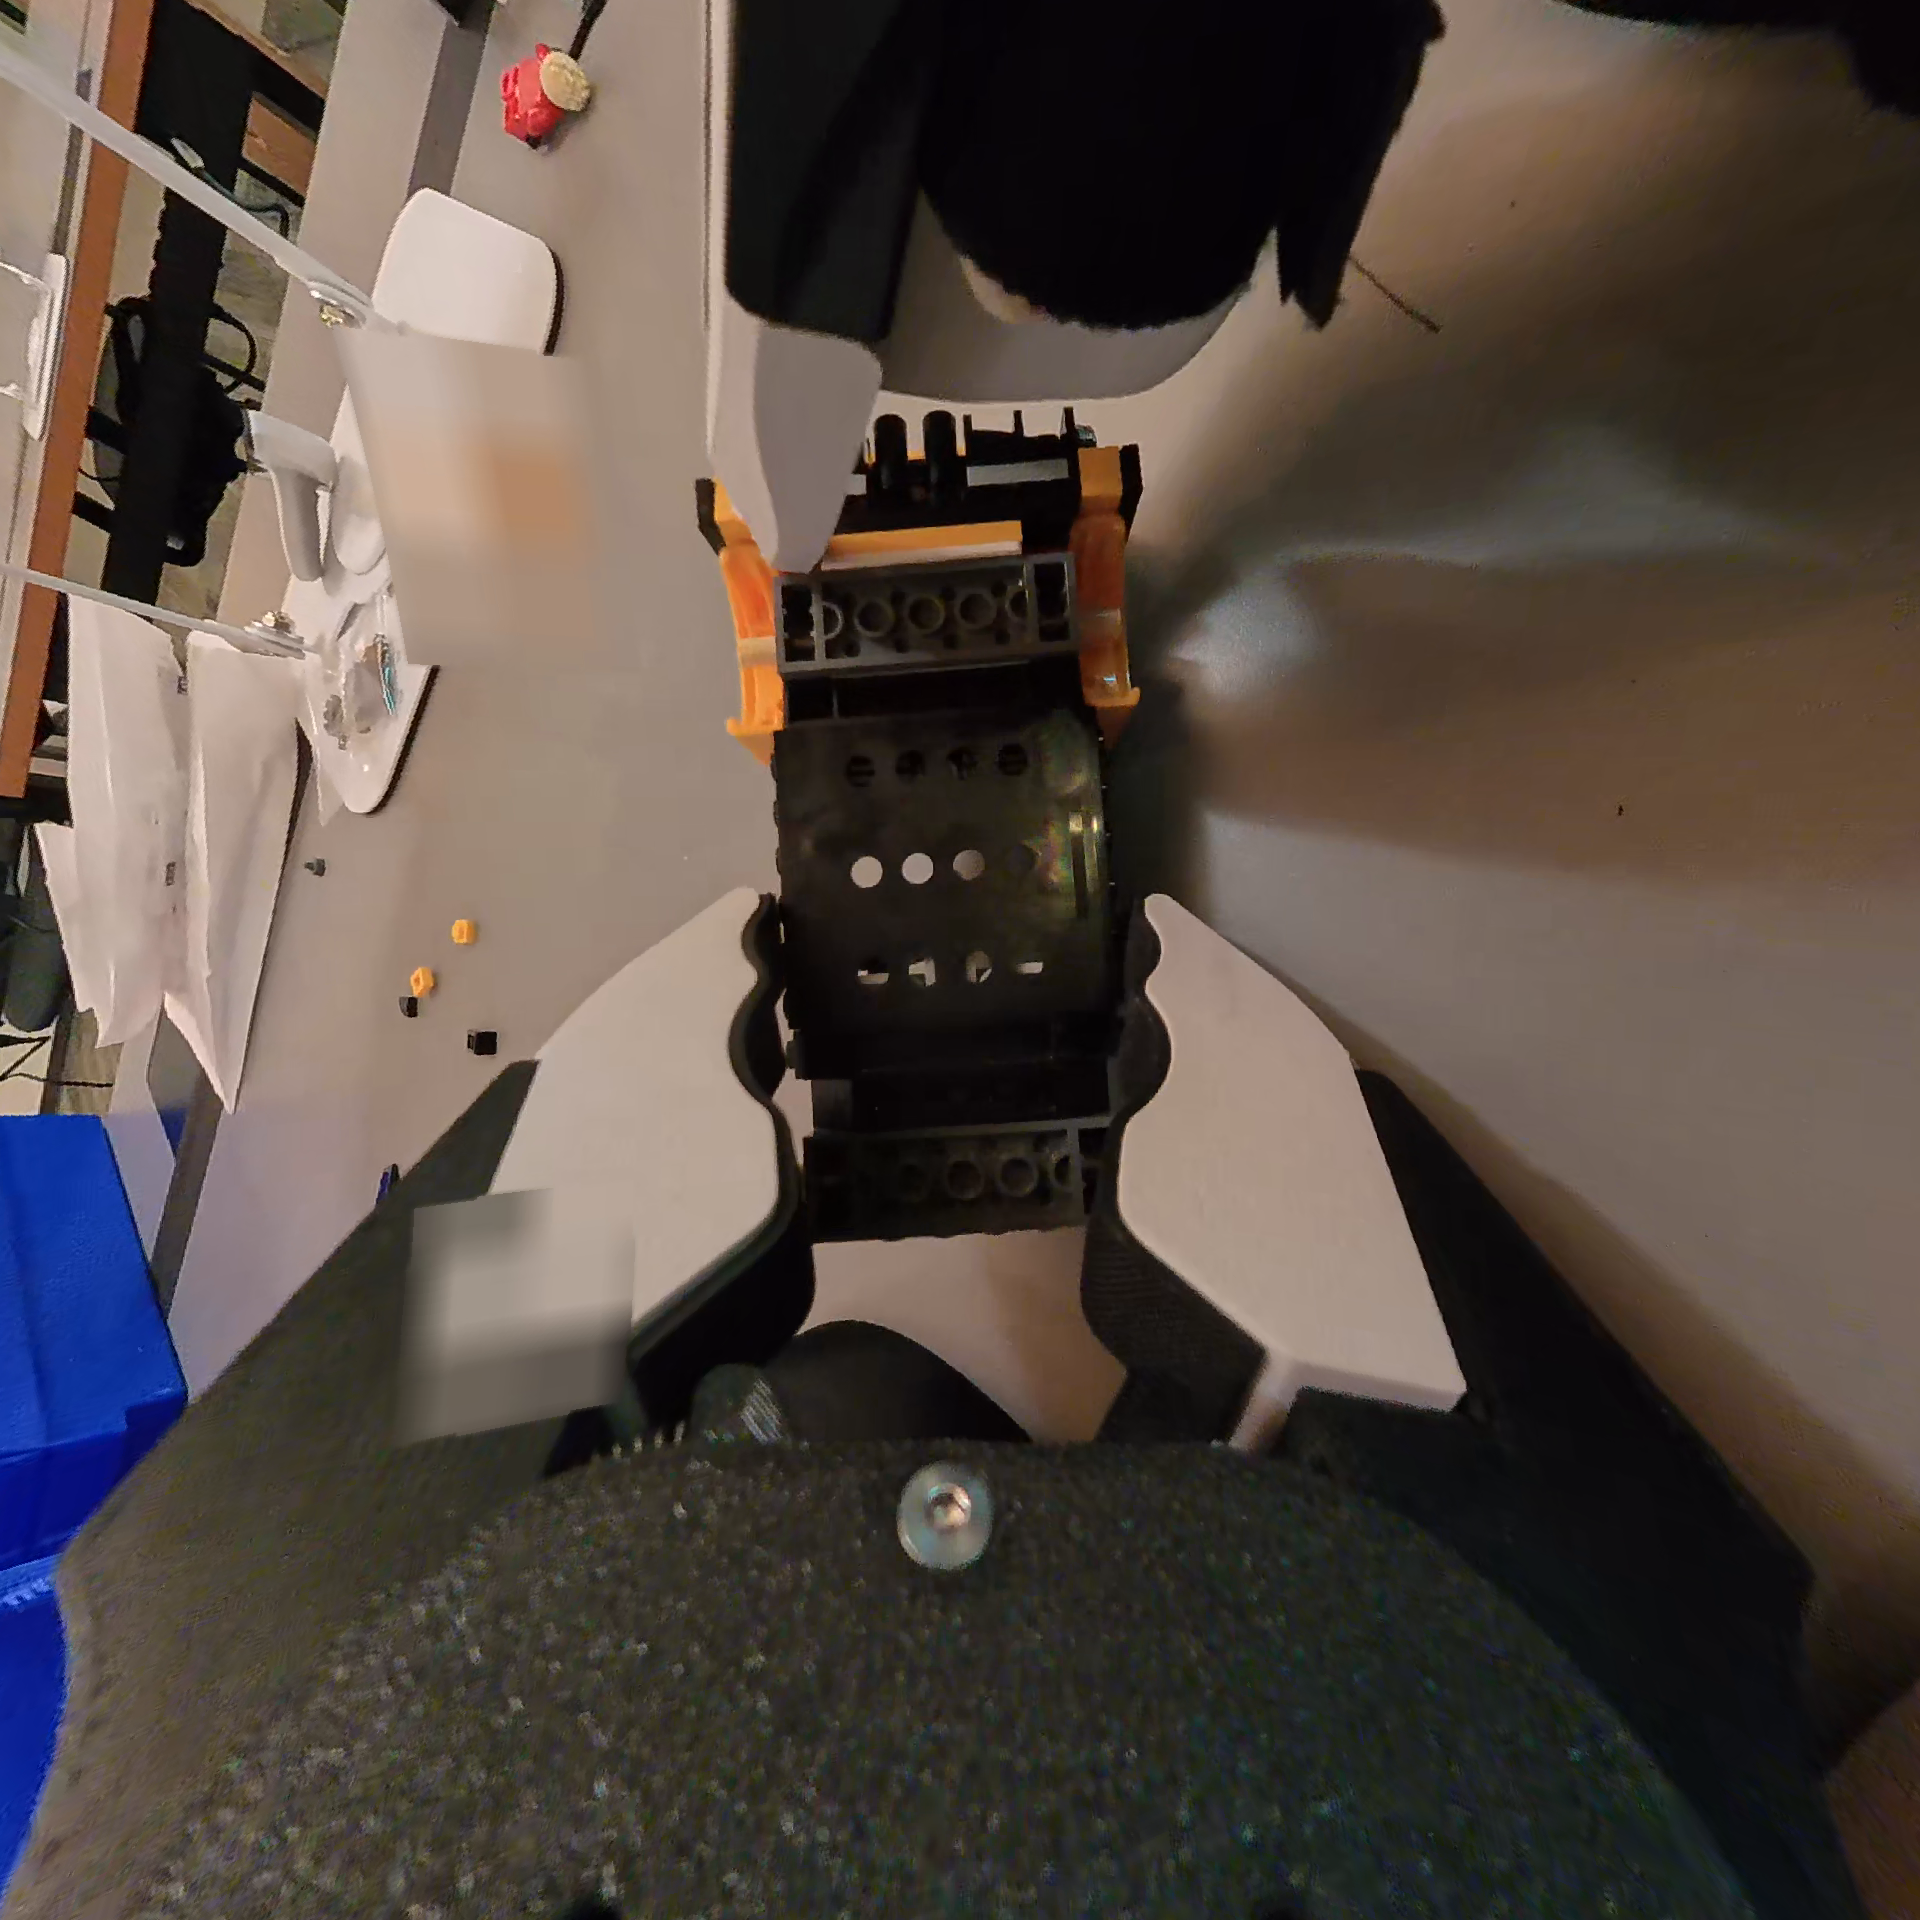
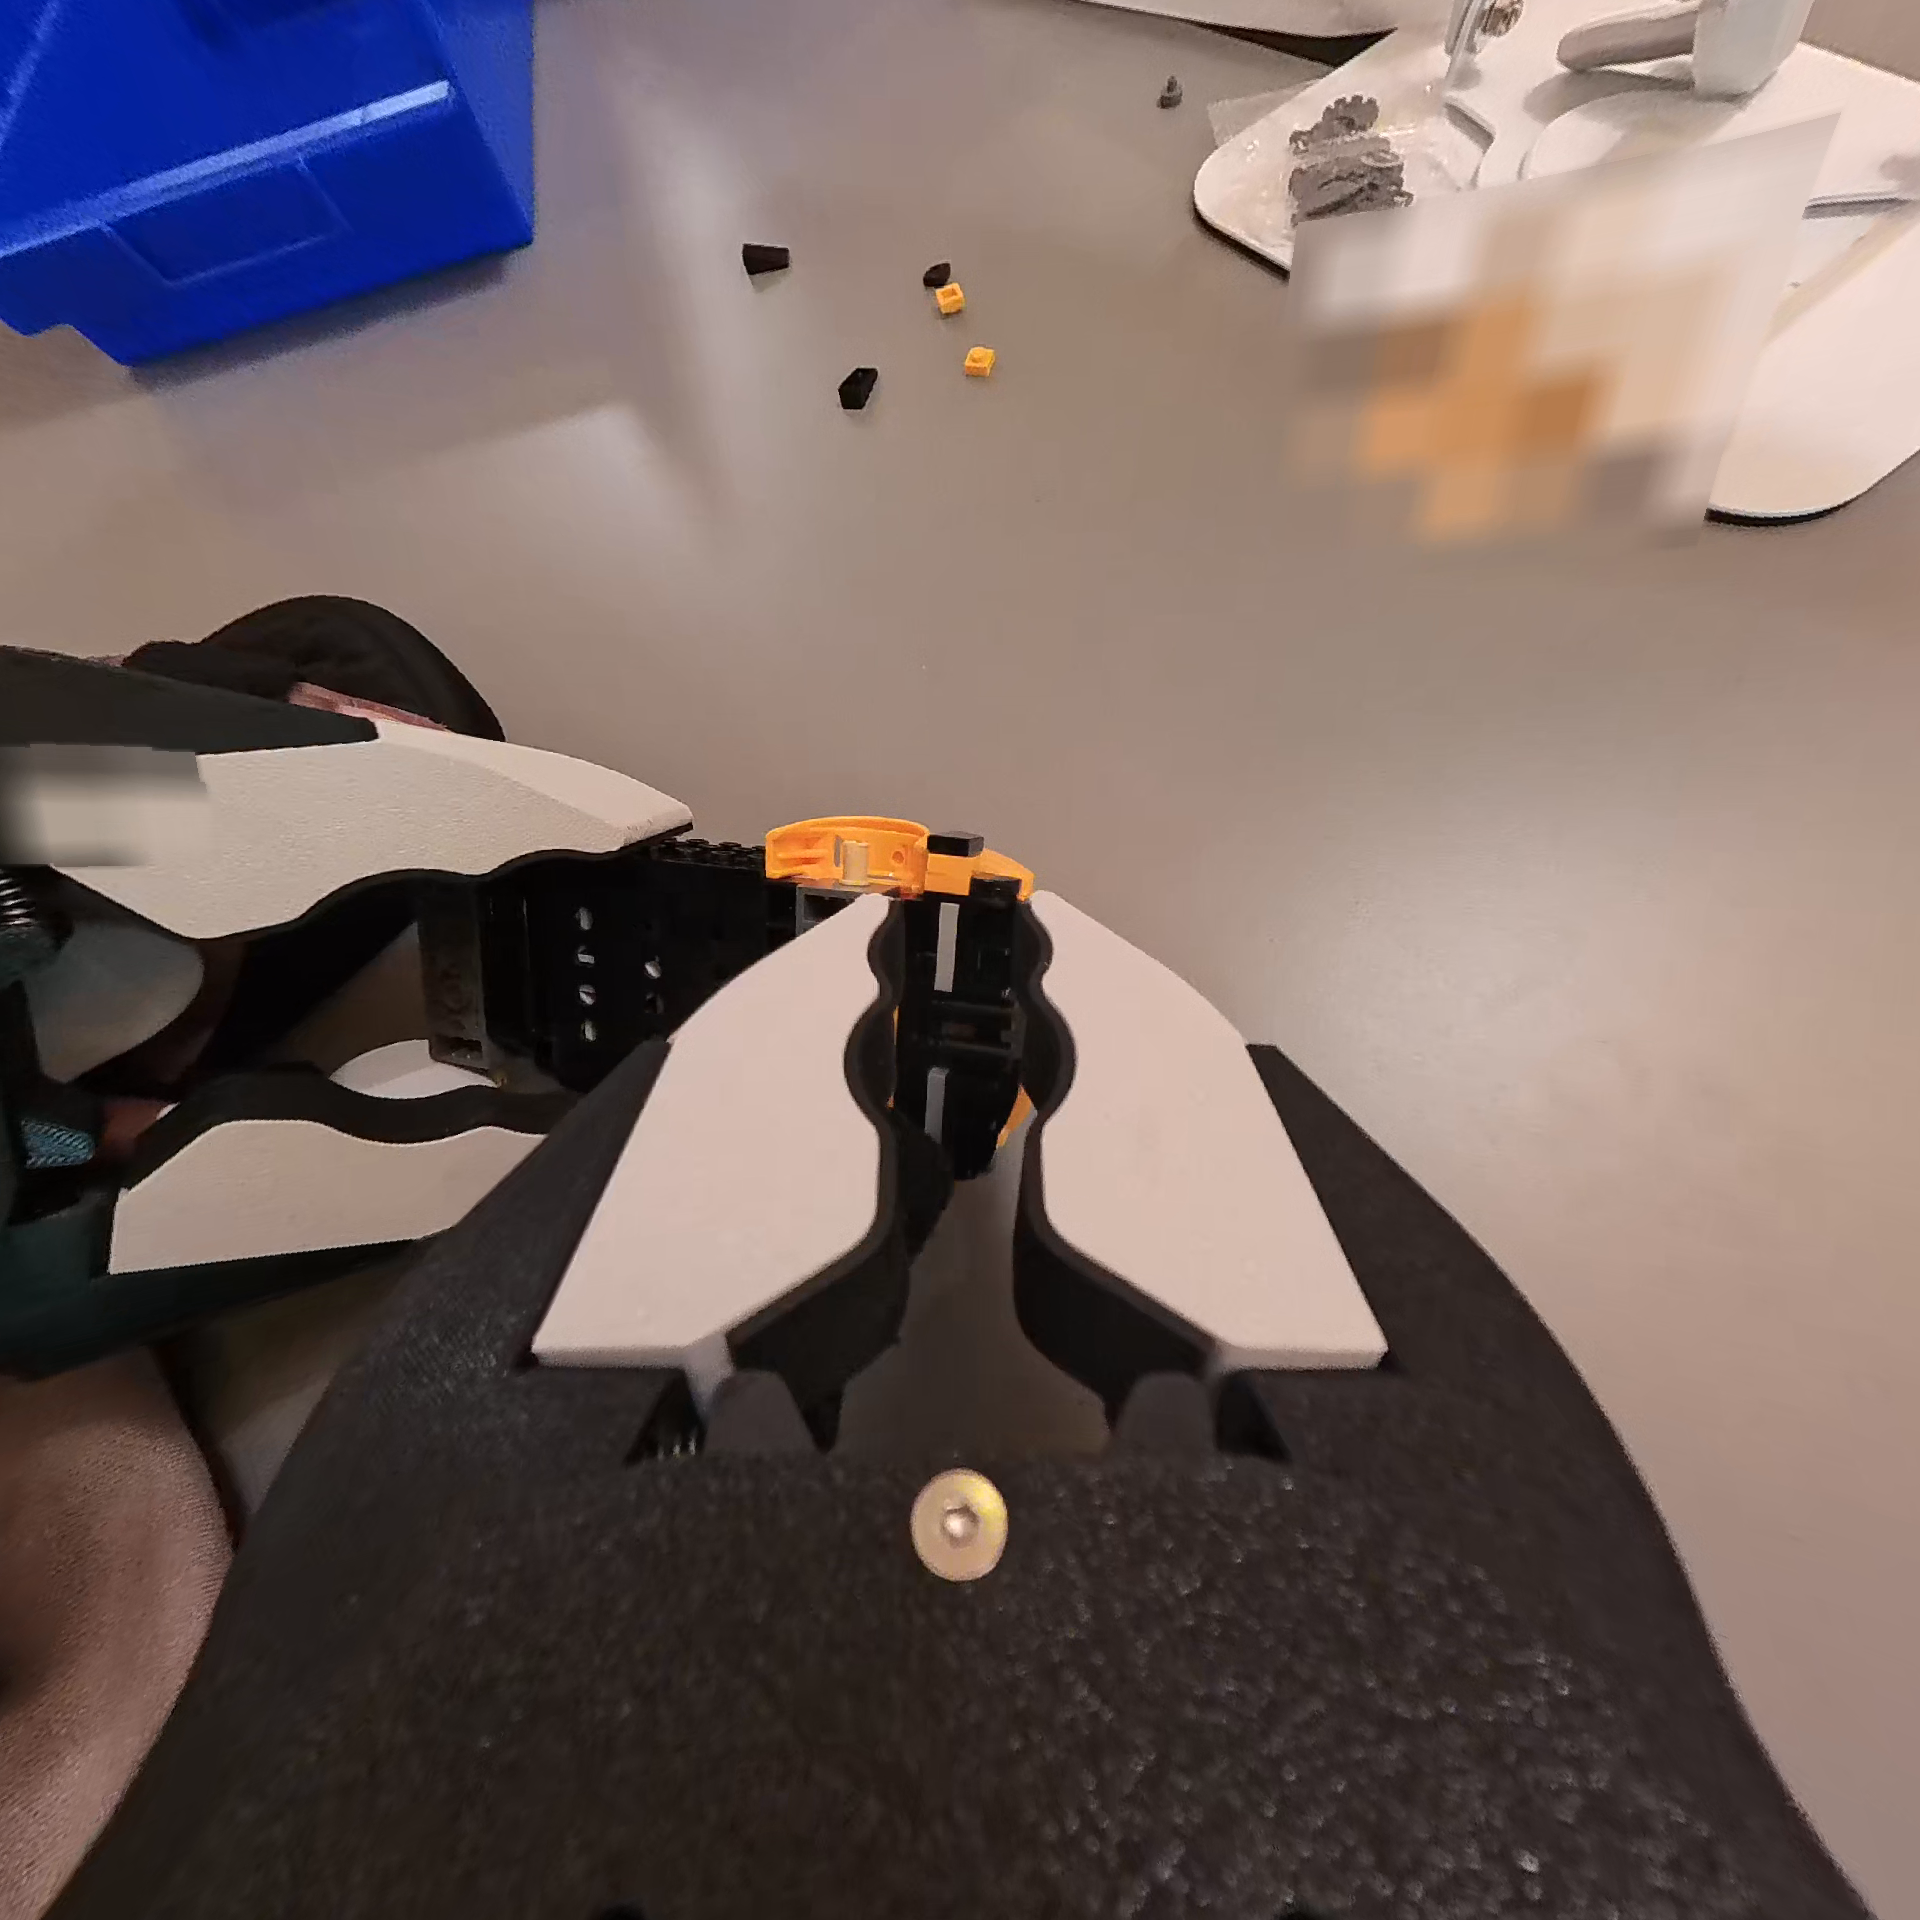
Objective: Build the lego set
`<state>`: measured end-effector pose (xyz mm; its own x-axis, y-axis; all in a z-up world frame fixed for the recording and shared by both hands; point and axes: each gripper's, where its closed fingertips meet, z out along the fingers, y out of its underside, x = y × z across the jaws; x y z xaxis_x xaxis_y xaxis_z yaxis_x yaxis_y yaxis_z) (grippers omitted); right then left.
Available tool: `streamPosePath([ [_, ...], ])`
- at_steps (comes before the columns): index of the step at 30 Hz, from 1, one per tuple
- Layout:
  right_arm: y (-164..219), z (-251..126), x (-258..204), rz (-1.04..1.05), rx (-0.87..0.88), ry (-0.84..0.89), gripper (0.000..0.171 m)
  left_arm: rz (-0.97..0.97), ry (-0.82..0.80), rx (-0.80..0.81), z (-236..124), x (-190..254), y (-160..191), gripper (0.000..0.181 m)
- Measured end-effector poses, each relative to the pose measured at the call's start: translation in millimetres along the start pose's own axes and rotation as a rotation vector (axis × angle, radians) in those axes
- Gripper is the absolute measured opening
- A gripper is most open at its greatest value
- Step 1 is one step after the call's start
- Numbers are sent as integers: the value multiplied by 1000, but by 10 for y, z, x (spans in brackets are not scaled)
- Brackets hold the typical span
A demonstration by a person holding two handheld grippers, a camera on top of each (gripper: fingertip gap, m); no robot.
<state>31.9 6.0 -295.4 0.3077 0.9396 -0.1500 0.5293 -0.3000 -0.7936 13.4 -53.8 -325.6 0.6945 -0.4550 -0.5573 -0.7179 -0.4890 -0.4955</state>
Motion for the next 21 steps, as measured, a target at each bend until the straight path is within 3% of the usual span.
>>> streamPosePath([
  [21, 21, 15, -18, -31, 10, -39, 18, 11, 39, -3, 3, 9, 10, 62],
])
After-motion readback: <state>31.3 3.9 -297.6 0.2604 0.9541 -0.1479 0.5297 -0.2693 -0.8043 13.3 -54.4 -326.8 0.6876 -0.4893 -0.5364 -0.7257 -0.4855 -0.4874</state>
